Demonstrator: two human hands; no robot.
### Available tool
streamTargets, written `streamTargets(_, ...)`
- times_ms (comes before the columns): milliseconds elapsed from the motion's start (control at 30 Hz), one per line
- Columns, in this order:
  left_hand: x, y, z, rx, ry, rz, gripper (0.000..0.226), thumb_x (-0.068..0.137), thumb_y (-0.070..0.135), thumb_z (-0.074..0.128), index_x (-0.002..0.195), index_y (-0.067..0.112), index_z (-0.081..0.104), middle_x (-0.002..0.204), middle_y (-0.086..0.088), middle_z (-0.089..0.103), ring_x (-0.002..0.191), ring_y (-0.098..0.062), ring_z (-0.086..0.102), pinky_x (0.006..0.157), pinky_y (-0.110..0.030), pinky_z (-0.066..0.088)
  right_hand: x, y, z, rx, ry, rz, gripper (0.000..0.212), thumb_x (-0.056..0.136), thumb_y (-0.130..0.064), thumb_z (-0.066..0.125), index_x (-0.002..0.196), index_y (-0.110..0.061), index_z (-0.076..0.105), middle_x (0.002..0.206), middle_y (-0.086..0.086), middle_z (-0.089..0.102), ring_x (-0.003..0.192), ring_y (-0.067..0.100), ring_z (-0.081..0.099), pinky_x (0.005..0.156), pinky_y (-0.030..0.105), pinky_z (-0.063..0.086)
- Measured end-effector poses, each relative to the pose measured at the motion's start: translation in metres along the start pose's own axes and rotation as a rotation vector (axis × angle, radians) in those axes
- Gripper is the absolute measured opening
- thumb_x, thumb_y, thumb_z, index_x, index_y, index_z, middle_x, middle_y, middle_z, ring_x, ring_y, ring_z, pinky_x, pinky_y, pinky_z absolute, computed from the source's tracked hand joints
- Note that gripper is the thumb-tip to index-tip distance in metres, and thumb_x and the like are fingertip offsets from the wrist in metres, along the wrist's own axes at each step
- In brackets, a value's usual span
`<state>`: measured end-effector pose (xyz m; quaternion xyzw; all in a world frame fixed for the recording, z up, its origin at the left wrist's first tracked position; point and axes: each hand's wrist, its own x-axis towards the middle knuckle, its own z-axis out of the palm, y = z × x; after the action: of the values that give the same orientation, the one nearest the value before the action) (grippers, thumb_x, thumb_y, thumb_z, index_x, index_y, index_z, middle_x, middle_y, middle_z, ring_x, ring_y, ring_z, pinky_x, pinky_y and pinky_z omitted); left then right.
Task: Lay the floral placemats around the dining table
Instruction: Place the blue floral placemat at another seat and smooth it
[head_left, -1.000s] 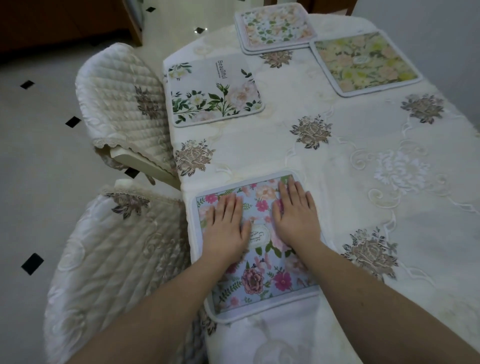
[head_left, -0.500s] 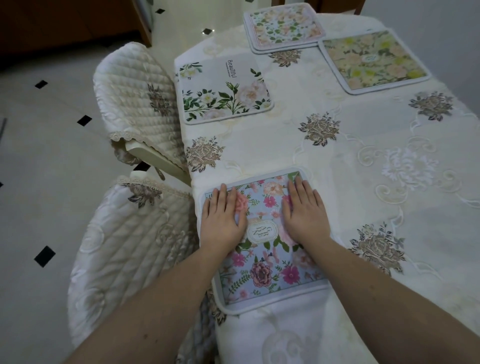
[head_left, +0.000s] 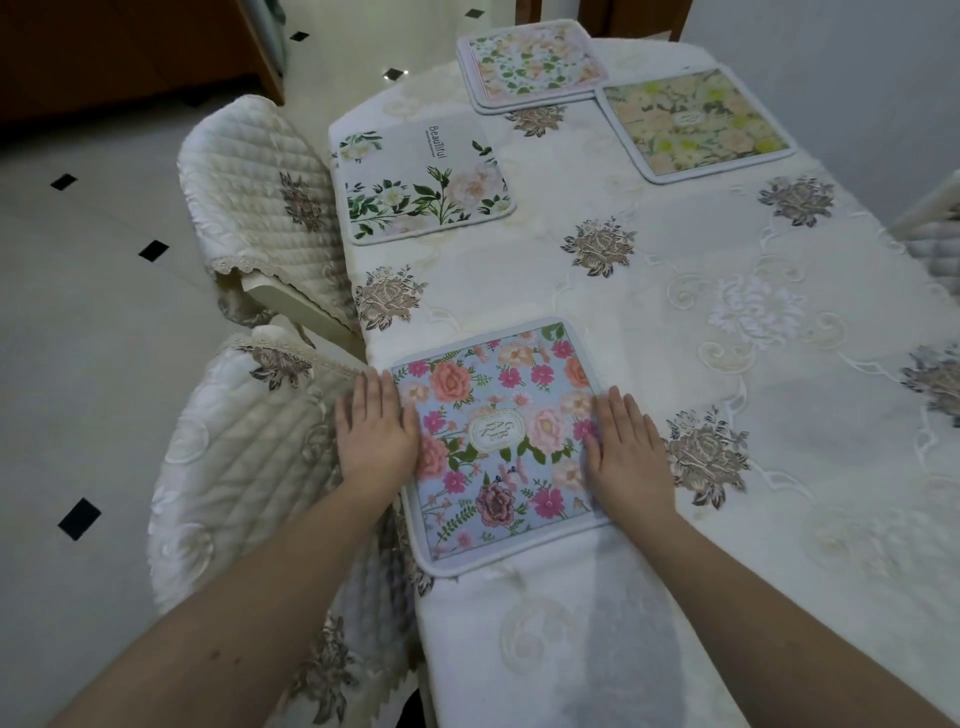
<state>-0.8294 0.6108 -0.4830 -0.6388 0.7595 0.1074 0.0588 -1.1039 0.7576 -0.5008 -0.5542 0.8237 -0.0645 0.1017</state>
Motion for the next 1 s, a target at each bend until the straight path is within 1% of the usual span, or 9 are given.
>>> streamTargets(133, -0.055, 0.031, 0.006, -0.033, 0.047, 0.2, 0.062, 0.101, 0.049, 0.006, 0.158, 0.025, 0.007, 0.166, -0.002, -0.002, 0.153, -0.021, -0.005, 0.122, -0.043, -0.006, -0.031, -0.042, 0.002, 0.07, -0.021, -0.066, 0.062, 0.099, -0.046, 0.016, 0.157, -0.025, 0.013, 0.162, -0.004, 0.005, 0.151, 0.018, 0.005, 0.121, 0.043, 0.002)
streamTargets(233, -0.098, 0.053, 0.026, -0.061, 0.064, 0.315, 0.062, 0.1, 0.049, 0.02, 0.156, 0.024, 0.025, 0.164, -0.006, 0.017, 0.152, -0.024, 0.011, 0.122, -0.043, 0.004, -0.051, -0.063, 0.011, 0.082, -0.038, -0.07, 0.063, 0.099, -0.051, 0.027, 0.156, -0.028, 0.017, 0.163, -0.004, 0.012, 0.15, 0.018, 0.013, 0.119, 0.048, 0.002)
streamTargets(333, -0.119, 0.049, 0.044, -0.065, -0.005, 0.28, 0.061, 0.099, 0.056, 0.014, 0.157, 0.036, 0.005, 0.165, 0.006, -0.004, 0.153, -0.016, -0.005, 0.122, -0.04, -0.001, -0.065, -0.061, 0.023, -0.018, -0.097, -0.095, 0.065, 0.097, -0.057, 0.025, 0.155, -0.029, 0.013, 0.164, 0.003, 0.013, 0.151, 0.02, 0.011, 0.119, 0.053, 0.001)
streamTargets(467, -0.119, 0.04, 0.044, -0.055, -0.014, 0.315, 0.062, 0.095, 0.062, 0.004, 0.151, 0.044, -0.015, 0.162, 0.013, -0.02, 0.15, -0.01, -0.017, 0.121, -0.034, -0.011, -0.061, -0.054, 0.018, -0.045, -0.164, -0.116, 0.067, 0.098, -0.062, 0.017, 0.156, -0.035, -0.002, 0.164, -0.002, -0.009, 0.151, 0.015, -0.01, 0.114, 0.049, -0.02)
streamTargets(567, -0.113, 0.038, 0.042, -0.031, -0.047, 0.325, 0.063, 0.093, 0.064, 0.001, 0.149, 0.045, -0.018, 0.16, 0.013, -0.025, 0.15, -0.011, -0.021, 0.123, -0.037, -0.007, -0.057, -0.055, 0.014, -0.026, -0.197, -0.118, 0.068, 0.098, -0.064, 0.014, 0.154, -0.037, -0.011, 0.161, -0.006, -0.021, 0.148, 0.012, -0.02, 0.109, 0.048, -0.028)
streamTargets(700, -0.112, 0.039, 0.043, -0.027, -0.058, 0.317, 0.063, 0.091, 0.065, -0.002, 0.148, 0.045, -0.019, 0.16, 0.013, -0.026, 0.149, -0.011, -0.021, 0.122, -0.037, -0.01, -0.057, -0.056, 0.012, 0.003, -0.201, -0.114, 0.067, 0.098, -0.065, 0.015, 0.154, -0.037, -0.009, 0.161, -0.006, -0.021, 0.149, 0.012, -0.019, 0.113, 0.05, -0.022)
streamTargets(833, -0.112, 0.04, 0.041, -0.015, -0.085, 0.301, 0.064, 0.09, 0.066, -0.003, 0.148, 0.045, -0.02, 0.159, 0.013, -0.026, 0.15, -0.012, -0.021, 0.123, -0.039, -0.007, -0.056, -0.055, 0.009, 0.002, -0.23, -0.123, 0.067, 0.097, -0.065, 0.013, 0.153, -0.038, -0.012, 0.161, -0.006, -0.023, 0.148, 0.012, -0.021, 0.107, 0.046, -0.031)
streamTargets(900, -0.113, 0.042, 0.036, 0.013, -0.119, 0.297, 0.066, 0.091, 0.066, -0.002, 0.15, 0.043, -0.019, 0.161, 0.011, -0.025, 0.15, -0.013, -0.021, 0.123, -0.04, -0.007, -0.056, -0.055, 0.007, 0.008, -0.254, -0.13, 0.067, 0.098, -0.064, 0.014, 0.153, -0.037, -0.012, 0.16, -0.006, -0.025, 0.148, 0.012, -0.022, 0.109, 0.048, -0.027)
streamTargets(1000, -0.12, 0.046, 0.023, 0.051, -0.178, 0.274, 0.063, 0.101, 0.057, 0.015, 0.156, 0.036, -0.009, 0.165, 0.005, -0.015, 0.153, -0.018, -0.012, 0.124, -0.042, 0.0, -0.059, -0.054, -0.002, -0.003, -0.296, -0.145, 0.068, 0.1, -0.059, 0.021, 0.155, -0.033, -0.008, 0.162, -0.005, -0.02, 0.149, 0.014, -0.018, 0.117, 0.051, -0.017)
